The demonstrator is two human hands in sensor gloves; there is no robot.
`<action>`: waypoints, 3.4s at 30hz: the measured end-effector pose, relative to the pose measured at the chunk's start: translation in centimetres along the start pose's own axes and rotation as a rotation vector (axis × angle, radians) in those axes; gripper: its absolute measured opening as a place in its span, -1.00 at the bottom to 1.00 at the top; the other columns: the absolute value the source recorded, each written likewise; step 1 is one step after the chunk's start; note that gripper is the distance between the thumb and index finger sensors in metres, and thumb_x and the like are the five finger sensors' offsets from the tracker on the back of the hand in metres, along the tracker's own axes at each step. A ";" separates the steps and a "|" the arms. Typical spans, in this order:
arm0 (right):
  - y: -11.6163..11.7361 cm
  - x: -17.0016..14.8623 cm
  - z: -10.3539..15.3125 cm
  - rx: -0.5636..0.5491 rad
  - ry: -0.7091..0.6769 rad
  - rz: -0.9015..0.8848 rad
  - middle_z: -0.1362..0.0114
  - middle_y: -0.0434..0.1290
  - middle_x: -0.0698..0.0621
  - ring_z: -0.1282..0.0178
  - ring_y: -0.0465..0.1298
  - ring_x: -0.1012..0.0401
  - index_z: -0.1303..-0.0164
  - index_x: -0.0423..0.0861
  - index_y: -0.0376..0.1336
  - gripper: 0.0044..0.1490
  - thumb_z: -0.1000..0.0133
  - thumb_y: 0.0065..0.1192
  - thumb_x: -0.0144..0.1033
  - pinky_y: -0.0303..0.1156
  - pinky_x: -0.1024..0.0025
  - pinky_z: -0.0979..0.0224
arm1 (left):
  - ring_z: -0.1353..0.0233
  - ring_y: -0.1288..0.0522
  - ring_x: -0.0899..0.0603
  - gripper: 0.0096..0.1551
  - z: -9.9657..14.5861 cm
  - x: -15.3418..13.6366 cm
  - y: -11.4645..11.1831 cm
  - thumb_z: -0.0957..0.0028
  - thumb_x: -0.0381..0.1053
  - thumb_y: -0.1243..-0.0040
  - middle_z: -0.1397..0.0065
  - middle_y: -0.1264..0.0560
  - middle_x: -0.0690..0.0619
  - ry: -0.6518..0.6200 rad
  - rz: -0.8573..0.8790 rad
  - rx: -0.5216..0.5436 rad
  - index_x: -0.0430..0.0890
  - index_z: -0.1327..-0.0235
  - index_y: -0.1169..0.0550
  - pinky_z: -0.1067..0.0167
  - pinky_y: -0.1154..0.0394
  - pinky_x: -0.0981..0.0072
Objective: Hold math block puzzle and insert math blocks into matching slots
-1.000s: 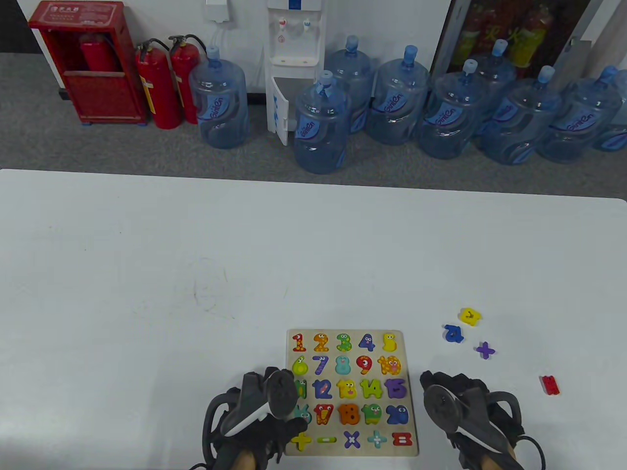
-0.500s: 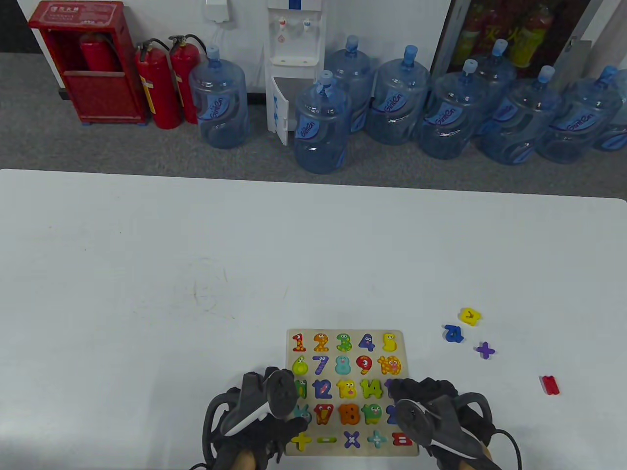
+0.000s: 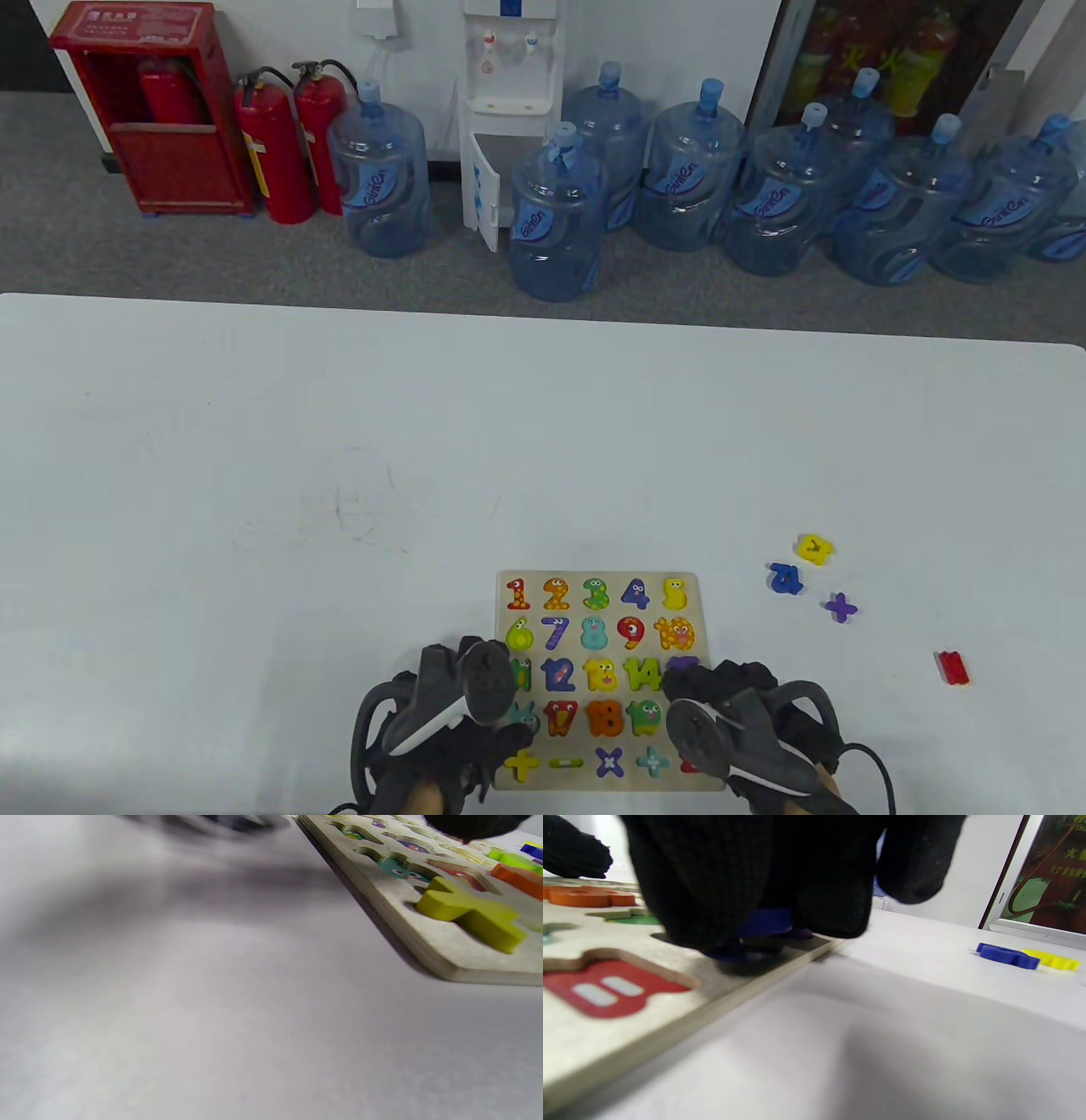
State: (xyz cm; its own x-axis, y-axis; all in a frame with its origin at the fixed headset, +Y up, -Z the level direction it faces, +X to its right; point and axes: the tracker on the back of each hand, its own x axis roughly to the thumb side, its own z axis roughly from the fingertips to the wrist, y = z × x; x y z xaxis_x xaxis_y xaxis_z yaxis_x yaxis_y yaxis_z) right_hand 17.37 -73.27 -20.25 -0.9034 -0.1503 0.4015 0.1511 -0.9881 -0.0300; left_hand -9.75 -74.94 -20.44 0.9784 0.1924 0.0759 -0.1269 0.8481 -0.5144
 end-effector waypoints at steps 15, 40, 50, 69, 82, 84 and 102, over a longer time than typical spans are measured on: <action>-1.9 -7.6 0.9 -0.153 0.310 -0.131 -0.42 0.39 0.12 -0.31 0.50 0.16 -0.26 0.16 0.26 -0.24 0.24 0.28 -0.16 0.40 0.12 -0.43 | -0.66 0.13 -0.39 0.06 0.0 0.0 0.0 0.23 0.41 -0.02 -0.64 0.14 0.10 -0.001 -0.002 0.001 0.13 -0.52 0.05 -0.46 -0.03 -0.49; 4.1 -14.5 -6.8 0.333 0.550 0.038 -0.61 -0.25 0.20 -0.58 0.13 -0.02 -0.36 0.37 -0.21 -0.09 0.08 0.07 -0.35 0.22 0.12 -0.53 | -0.66 0.10 -0.39 0.06 0.5 0.1 0.3 0.24 0.41 -0.03 -0.63 0.14 0.10 0.016 -0.062 0.103 0.13 -0.51 0.04 -0.46 -0.03 -0.50; 3.3 -13.9 -7.7 0.187 0.530 0.050 -0.52 0.22 0.10 -0.44 0.37 0.10 -0.27 0.19 0.19 -0.24 0.21 0.31 -0.24 0.36 0.14 -0.43 | -0.66 0.10 -0.40 0.06 0.3 -0.6 0.2 0.24 0.41 -0.03 -0.63 0.14 0.10 0.063 -0.050 0.091 0.12 -0.50 0.04 -0.45 -0.04 -0.50; 2.0 -7.9 -5.8 0.377 0.387 0.328 -0.25 0.52 0.01 -0.12 0.59 0.18 0.06 0.01 0.40 -0.33 0.42 0.43 -0.13 0.49 0.20 -0.30 | -0.66 0.10 -0.39 0.05 0.4 0.0 0.0 0.23 0.40 -0.03 -0.63 0.14 0.10 0.032 -0.078 0.054 0.13 -0.51 0.04 -0.46 -0.04 -0.50; 2.3 -6.6 -3.9 0.308 0.515 0.268 0.10 0.67 -0.04 0.24 0.66 0.16 0.46 -0.02 0.51 -0.38 0.36 0.01 0.14 0.55 0.20 -0.06 | -0.67 0.10 -0.38 0.05 0.4 0.7 -0.1 0.23 0.40 -0.03 -0.63 0.14 0.11 -0.033 -0.048 0.032 0.14 -0.51 0.04 -0.47 -0.04 -0.49; 2.6 -6.9 -3.6 0.261 0.529 0.241 0.13 0.68 -0.04 0.26 0.66 0.16 0.49 -0.01 0.52 -0.39 0.36 0.00 0.14 0.56 0.20 -0.03 | -0.67 0.10 -0.38 0.05 0.4 0.7 -0.1 0.23 0.40 -0.03 -0.63 0.14 0.11 -0.036 -0.048 0.028 0.14 -0.51 0.04 -0.47 -0.04 -0.49; 2.5 -6.0 -3.0 0.234 0.420 0.118 -0.40 0.36 0.05 -0.19 0.55 0.19 -0.24 0.18 0.23 -0.24 0.25 0.29 -0.13 0.47 0.21 -0.30 | -0.66 0.09 -0.38 0.05 0.4 0.5 -0.2 0.23 0.39 -0.03 -0.63 0.14 0.10 -0.052 -0.023 0.037 0.13 -0.50 0.04 -0.46 -0.04 -0.48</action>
State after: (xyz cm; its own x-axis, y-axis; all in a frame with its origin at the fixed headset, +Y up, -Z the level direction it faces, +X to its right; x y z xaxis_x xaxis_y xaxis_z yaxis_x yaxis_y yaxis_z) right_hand 22.00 -74.93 -25.48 -0.9511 -0.3088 0.0032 0.3047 -0.9367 0.1723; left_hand -9.26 -74.76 -19.95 0.9716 0.1967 0.1319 -0.1110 0.8703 -0.4799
